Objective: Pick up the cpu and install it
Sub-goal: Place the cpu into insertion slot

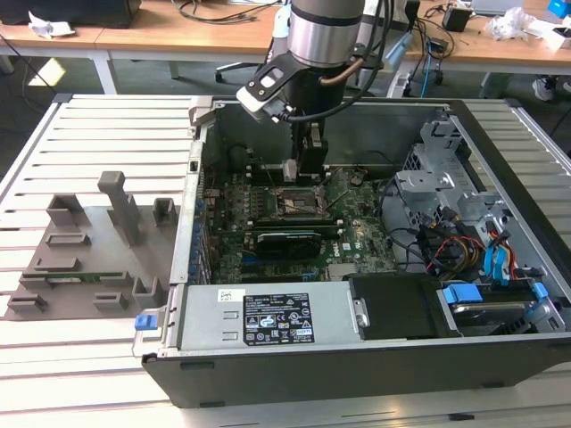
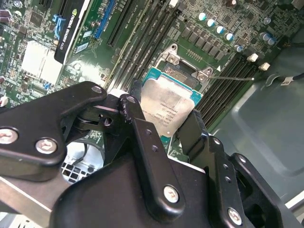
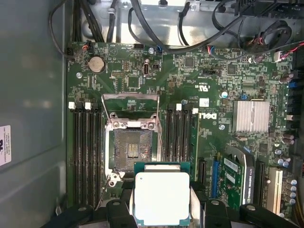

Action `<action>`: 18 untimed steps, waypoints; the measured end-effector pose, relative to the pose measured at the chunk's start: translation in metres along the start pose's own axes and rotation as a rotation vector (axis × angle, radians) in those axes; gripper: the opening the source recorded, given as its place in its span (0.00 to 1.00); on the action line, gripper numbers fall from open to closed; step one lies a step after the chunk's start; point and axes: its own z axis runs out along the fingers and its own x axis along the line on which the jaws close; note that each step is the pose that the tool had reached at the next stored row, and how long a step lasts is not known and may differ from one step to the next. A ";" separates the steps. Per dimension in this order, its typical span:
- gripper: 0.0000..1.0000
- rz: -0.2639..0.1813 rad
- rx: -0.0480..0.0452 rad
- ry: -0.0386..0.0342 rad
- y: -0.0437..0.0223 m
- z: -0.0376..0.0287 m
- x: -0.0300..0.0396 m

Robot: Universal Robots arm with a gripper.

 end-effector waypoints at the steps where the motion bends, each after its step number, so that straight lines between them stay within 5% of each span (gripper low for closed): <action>1: 0.55 0.000 0.0001 -0.0001 -0.0005 0.0003 0.0000; 18: 0.55 0.000 0.0000 0.0000 -0.0043 0.0047 0.0013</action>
